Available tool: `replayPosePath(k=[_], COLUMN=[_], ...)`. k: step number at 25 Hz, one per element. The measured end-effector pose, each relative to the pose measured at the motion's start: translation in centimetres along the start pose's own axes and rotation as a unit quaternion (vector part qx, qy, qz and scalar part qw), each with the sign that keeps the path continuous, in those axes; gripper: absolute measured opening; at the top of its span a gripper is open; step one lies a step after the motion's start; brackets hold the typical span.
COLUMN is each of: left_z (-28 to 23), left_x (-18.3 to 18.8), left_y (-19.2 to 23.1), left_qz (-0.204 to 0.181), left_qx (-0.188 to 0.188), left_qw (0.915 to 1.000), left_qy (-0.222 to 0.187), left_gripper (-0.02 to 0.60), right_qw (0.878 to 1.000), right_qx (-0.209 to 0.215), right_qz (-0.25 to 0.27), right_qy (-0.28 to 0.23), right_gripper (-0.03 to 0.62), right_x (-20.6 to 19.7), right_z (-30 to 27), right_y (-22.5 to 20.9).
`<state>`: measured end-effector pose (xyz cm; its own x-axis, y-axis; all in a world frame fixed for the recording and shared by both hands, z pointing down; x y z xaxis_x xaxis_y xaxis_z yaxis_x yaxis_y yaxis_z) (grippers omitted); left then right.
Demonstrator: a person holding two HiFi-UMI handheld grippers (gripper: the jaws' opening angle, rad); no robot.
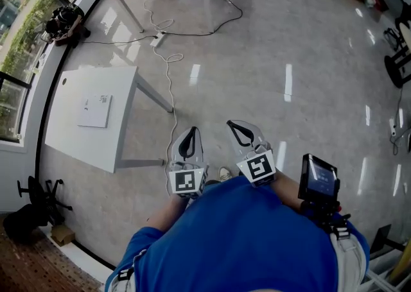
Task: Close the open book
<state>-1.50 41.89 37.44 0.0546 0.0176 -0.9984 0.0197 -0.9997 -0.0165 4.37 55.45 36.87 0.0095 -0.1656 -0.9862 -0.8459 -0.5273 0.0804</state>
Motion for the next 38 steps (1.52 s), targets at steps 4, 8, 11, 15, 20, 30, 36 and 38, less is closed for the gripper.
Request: replayPosePath(k=[4, 8, 11, 15, 20, 30, 36, 38], left_z=[-2.2, -4.9, -7.1, -8.8, -9.3, -6.4, -4.1, -3.3], left_x=[0.7, 1.2, 2.6, 2.9, 2.4, 1.3, -0.3, -0.5], left_y=[0.3, 1.0, 1.9, 2.8, 3.8, 6.4, 9.4, 10.3], left_qz=[-0.001, -0.005, -0.007, -0.001, 0.002, 0.011, 0.019, 0.022], left_qx=[0.024, 0.052, 0.083, 0.139, 0.214, 0.348, 0.39, 0.4], left_qw=[0.9997, 0.9986, 0.9965, 0.9902, 0.9765, 0.9365, 0.9202, 0.9161], left_qy=[0.002, -0.002, 0.004, 0.011, 0.026, 0.039, 0.024, 0.022], left_gripper=[0.005, 0.005, 0.005, 0.005, 0.005, 0.005, 0.005, 0.005], right_qw=[1.0, 0.998, 0.996, 0.992, 0.982, 0.949, 0.931, 0.927], right_qx=[0.023, 0.052, 0.08, 0.124, 0.187, 0.312, 0.361, 0.37], right_qz=[0.007, 0.013, 0.02, 0.025, 0.026, 0.035, 0.044, 0.048], right_qy=[-0.007, -0.014, -0.017, -0.025, -0.029, -0.034, -0.036, -0.038], right_gripper=[0.003, 0.003, 0.003, 0.003, 0.003, 0.003, 0.003, 0.003], right_x=[0.6, 1.2, 1.6, 2.1, 2.4, 1.8, 1.7, 2.0], right_z=[-1.9, -4.5, -7.0, -9.8, -12.9, -18.3, -21.4, -22.1], right_y=[-2.2, -5.1, -7.0, -8.8, -10.0, -6.7, -2.4, -1.1])
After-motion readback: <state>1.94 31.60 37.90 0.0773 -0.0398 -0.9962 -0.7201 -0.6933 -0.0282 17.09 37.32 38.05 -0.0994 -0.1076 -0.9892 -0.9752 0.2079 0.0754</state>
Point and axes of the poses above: the fingertips, and each gripper's own axes: z backward along the fingers, y to its left, x out of its top, the point moved 5 cm from there along z, backward along the fingers, and after that the axes turned 2 degrees about -y, right-handed, at the moved point
